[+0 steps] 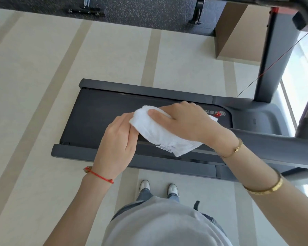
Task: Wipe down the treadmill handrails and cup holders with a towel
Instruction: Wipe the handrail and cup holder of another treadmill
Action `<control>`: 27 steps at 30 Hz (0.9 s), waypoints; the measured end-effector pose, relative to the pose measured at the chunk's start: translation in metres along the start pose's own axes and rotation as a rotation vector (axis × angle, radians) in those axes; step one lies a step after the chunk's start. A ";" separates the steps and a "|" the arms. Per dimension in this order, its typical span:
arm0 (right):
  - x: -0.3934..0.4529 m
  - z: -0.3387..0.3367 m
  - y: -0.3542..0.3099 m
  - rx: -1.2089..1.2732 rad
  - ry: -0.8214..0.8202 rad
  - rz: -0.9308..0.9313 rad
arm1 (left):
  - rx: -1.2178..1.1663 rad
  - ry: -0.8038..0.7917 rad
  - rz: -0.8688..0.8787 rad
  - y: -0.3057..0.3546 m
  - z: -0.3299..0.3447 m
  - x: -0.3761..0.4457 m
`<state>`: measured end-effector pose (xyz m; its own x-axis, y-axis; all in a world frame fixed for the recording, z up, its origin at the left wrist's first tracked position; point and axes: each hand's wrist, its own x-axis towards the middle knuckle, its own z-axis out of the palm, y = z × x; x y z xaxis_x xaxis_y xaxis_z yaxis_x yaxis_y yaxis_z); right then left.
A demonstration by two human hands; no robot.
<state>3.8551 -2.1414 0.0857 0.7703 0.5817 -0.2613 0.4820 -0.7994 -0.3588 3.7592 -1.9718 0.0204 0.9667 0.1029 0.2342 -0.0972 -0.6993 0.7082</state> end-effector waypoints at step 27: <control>-0.033 0.053 -0.001 -0.232 0.727 -0.125 | -0.056 -0.075 0.018 -0.010 -0.007 -0.001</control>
<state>3.8072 -2.1513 0.0477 0.7465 0.4890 0.4513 0.5969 -0.7919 -0.1293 3.7576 -1.9597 0.0176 0.9795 0.0359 0.1984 -0.1258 -0.6598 0.7408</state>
